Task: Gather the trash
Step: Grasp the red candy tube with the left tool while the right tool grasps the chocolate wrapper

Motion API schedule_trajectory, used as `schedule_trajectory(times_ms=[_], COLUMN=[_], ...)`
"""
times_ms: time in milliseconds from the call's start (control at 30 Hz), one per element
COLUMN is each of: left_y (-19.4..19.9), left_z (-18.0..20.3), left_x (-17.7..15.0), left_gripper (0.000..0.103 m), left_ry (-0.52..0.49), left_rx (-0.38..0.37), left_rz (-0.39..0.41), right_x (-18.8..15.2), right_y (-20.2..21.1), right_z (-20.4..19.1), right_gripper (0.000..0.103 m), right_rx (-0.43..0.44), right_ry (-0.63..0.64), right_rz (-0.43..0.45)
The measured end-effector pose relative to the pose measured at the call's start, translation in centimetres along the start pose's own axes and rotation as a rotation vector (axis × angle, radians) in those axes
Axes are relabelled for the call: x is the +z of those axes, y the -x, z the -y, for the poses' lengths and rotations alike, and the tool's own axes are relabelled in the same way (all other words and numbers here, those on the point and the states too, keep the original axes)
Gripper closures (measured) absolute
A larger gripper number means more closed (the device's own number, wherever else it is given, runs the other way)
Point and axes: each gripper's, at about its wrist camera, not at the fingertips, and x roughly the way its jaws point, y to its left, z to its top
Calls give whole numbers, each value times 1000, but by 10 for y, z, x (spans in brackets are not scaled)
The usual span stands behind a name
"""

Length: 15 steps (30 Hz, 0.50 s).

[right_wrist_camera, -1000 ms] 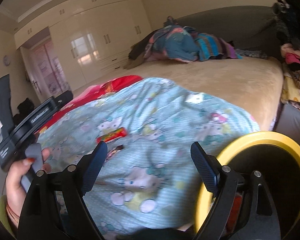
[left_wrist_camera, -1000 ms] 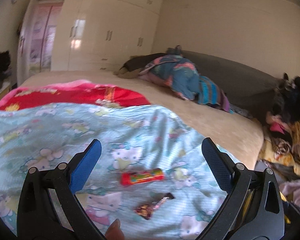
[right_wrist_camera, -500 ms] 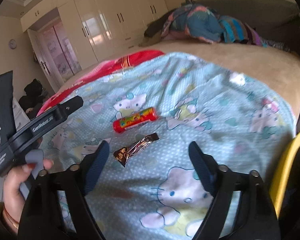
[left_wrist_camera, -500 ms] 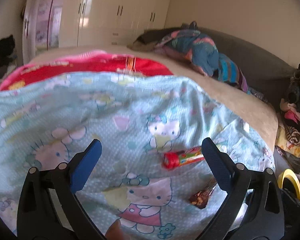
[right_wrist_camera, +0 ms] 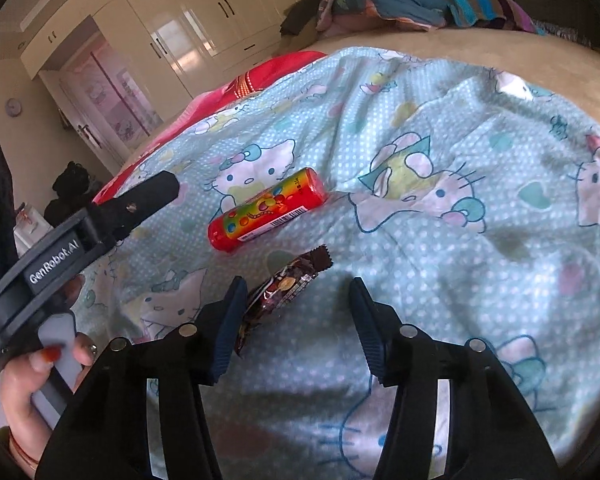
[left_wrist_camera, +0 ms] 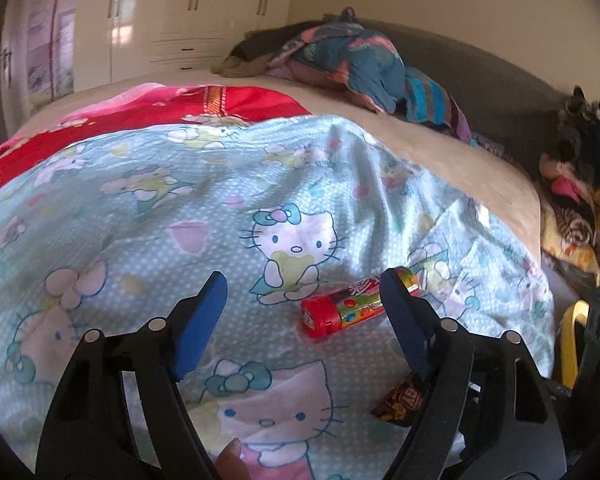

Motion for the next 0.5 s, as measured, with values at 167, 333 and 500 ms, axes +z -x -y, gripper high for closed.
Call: schedule_trajectory(times_ms=[167,333,500], left_y=[-19,-33,-46], left_z=[5,8,13], left_x=[4,9,12], left_gripper=[33,33,33], left_ry=[-35,-53,-83], left_rx=[-56,-136,-195], left_rz=[-50,-100,-150], right_x=[4,5,3], right_y=[-5,-9,-3], right_z=[6,15,23], right_gripper=[61,69,81], right_rx=[25,57,78], right_ry=[-8,-30,-56], right_rz=[-3,-12,-7])
